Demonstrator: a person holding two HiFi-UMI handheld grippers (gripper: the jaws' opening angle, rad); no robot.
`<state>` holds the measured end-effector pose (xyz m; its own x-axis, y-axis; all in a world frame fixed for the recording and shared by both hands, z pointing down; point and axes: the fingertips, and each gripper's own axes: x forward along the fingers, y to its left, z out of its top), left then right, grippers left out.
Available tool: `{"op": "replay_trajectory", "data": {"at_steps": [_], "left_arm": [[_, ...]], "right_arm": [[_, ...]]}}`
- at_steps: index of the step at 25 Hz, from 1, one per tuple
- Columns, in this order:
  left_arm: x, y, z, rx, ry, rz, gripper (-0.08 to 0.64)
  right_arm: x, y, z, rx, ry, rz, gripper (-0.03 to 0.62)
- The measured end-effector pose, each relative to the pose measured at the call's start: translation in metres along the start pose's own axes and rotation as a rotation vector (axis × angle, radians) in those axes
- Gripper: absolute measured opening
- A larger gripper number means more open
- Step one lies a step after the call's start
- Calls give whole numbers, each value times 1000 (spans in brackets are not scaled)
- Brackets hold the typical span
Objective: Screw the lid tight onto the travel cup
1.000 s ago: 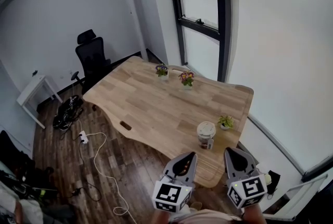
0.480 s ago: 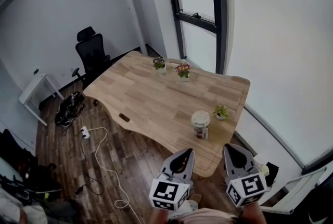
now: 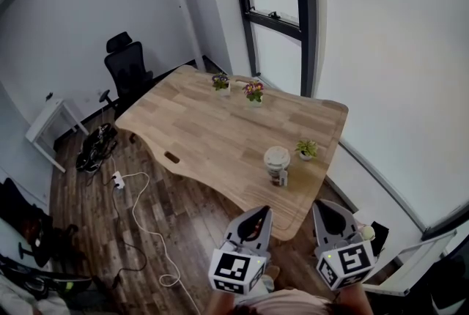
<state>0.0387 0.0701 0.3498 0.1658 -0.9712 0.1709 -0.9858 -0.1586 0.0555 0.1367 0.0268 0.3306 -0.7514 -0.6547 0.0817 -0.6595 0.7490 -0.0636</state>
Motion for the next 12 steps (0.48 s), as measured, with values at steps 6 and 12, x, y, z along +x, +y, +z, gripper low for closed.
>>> {"op": "replay_trajectory", "data": {"at_steps": [6, 12], "left_arm": [[1, 0, -1, 2, 6, 1, 2], [4, 5, -1, 5, 7, 3, 2]], "right_arm": [[2, 1, 1, -6, 2, 9, -2], [9, 0, -2, -22, 6, 6, -2]]}}
